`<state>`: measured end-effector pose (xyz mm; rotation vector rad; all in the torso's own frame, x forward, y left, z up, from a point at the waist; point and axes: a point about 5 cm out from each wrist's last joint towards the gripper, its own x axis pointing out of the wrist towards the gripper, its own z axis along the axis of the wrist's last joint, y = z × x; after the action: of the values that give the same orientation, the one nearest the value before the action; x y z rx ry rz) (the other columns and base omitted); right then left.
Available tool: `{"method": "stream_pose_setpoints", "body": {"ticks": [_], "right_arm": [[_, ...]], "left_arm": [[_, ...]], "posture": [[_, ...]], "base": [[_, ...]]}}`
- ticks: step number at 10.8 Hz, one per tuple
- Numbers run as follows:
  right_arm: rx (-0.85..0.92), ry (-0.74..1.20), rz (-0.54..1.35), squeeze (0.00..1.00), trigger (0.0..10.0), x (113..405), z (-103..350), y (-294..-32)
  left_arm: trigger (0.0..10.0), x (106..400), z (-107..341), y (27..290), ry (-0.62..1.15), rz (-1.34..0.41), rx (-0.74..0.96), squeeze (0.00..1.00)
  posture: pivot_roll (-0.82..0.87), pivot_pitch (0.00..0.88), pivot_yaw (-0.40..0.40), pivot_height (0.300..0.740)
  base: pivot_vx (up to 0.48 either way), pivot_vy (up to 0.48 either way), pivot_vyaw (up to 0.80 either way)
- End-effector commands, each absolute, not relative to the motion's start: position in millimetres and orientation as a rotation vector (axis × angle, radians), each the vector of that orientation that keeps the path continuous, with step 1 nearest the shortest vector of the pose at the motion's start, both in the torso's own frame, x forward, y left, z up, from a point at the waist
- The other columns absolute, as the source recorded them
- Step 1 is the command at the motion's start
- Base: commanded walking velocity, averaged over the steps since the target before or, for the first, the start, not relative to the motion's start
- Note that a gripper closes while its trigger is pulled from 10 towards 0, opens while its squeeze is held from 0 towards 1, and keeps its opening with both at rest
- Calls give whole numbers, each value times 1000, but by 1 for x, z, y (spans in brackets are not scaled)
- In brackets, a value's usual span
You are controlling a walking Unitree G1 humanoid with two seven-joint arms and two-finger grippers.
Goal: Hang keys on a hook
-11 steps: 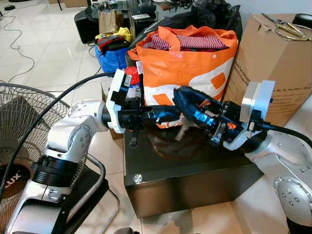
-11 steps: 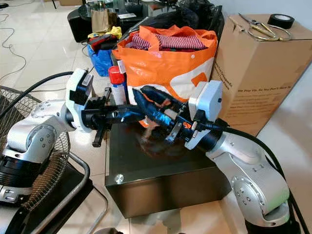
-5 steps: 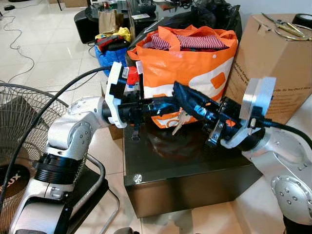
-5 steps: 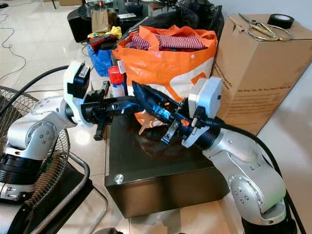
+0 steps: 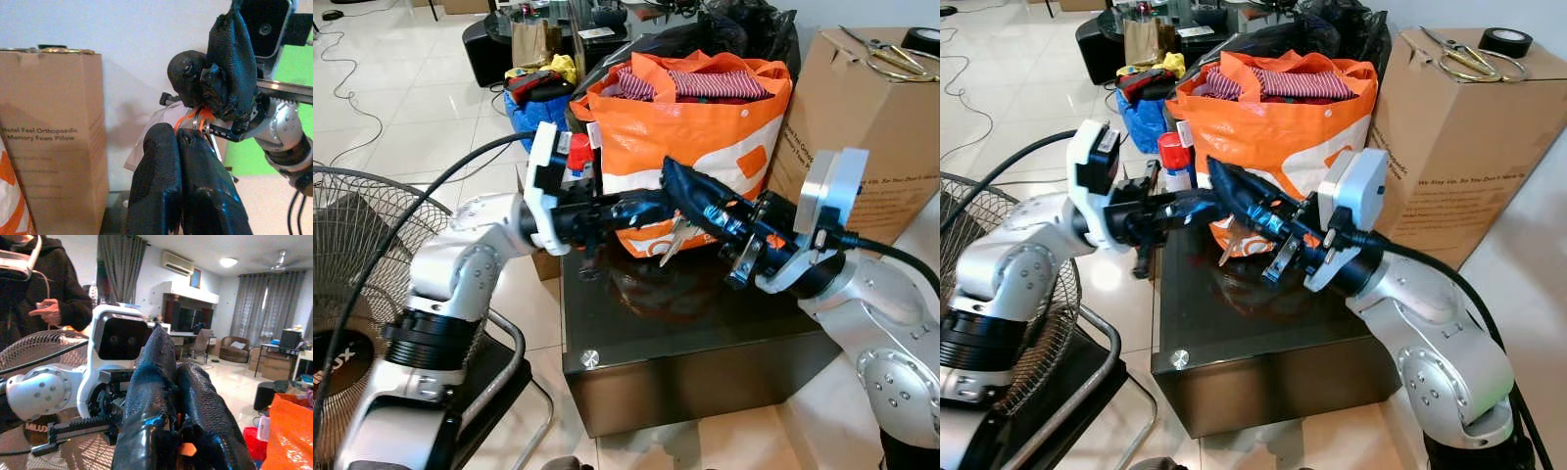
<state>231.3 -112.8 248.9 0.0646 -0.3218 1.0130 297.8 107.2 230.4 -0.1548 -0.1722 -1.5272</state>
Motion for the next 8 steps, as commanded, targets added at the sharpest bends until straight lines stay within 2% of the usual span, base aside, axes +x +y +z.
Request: {"method": "stream_pose_setpoints", "body": {"ticks": [1, 2, 3, 4, 5, 8], "right_arm": [[76, -267, 1026, 0, 0, 234, 242, -110], [74, -265, 1018, 0, 0, 234, 241, -110], [75, -264, 1012, 0, 0, 235, 241, -110], [75, -264, 1012, 0, 0, 235, 241, -110], [76, -255, 996, 0, 0, 236, 239, -111], [52, -225, 931, 0, 0, 243, 234, -114]], "left_arm": [[10000, 299, 247, 106, -231, -1527, -139, 0], [10000, 299, 247, 106, -212, -1536, -168, 145], [10000, 299, 247, 106, -206, -1539, -180, 643], [10000, 299, 247, 106, -206, -1539, -180, 643], [10000, 298, 249, 108, -197, -1539, -191, 1000], [10000, 297, 251, 114, -203, -1520, -202, 1000]], "posture": [[-69, 0, 69, 740], [-68, 0, 72, 740], [-67, 0, 72, 740], [-67, 0, 72, 740], [-65, 0, 74, 740], [-63, 0, 72, 740]], "base": [[0, 0, 0], [0, 0, 0], [0, 0, 0], [0, 0, 0], [0, 0, 0], [0, 0, 0]]}}
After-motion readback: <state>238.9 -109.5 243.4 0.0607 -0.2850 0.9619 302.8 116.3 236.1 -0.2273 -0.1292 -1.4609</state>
